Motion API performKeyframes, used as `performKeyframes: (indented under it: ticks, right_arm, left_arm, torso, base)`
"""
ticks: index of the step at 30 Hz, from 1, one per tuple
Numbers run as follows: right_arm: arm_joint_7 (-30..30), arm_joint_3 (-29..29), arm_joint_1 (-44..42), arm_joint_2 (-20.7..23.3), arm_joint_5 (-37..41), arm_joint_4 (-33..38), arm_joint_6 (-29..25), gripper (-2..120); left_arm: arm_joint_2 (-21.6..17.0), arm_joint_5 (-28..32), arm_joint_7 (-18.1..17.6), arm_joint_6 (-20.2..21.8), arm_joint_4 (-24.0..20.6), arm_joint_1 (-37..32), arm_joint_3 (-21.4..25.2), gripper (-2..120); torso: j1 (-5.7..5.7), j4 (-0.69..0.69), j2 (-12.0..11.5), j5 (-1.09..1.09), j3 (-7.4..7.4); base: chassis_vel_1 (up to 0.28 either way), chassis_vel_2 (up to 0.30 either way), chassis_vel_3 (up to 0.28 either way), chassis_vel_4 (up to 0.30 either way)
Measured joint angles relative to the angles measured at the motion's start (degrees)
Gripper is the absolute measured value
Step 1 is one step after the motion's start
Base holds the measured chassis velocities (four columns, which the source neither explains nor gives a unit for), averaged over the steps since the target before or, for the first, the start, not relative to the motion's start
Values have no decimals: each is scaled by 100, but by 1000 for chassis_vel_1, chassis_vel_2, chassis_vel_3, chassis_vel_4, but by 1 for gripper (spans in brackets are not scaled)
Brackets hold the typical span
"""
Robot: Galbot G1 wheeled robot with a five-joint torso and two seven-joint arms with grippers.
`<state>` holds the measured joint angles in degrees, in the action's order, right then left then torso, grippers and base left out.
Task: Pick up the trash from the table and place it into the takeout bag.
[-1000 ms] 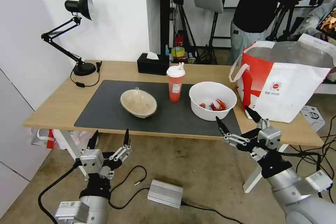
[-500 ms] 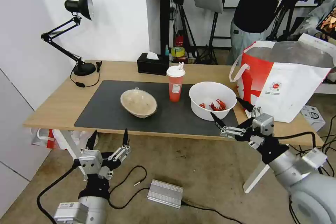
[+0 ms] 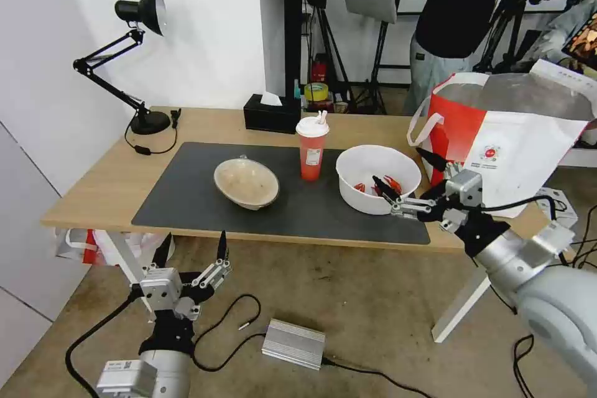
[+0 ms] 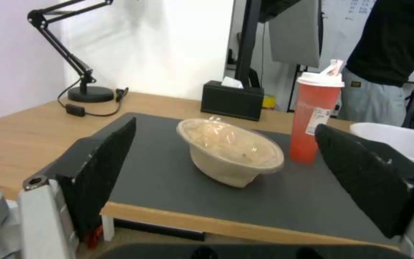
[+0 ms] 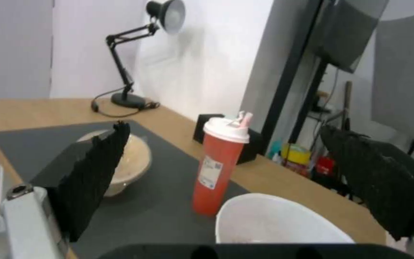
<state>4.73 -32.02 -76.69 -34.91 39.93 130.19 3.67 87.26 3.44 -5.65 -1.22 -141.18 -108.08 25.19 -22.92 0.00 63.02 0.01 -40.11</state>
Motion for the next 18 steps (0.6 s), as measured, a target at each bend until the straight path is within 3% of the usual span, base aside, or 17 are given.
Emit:
performKeyframes:
  ticks: [7,18]
  right_arm:
    - [98,244,237,409,253,-123,303,100]
    - [385,486,559,623,582,-384,559,100]
  left_arm:
    - [10,-13,2,3,62,17,-13,100]
    - [34,-26,3,3,111,39,-43,100]
  torso:
    - [0,0,0,-1,1]
    - [0,0,0,0,0]
  base:
    - [0,0,0,0]
    - [0,0,0,0]
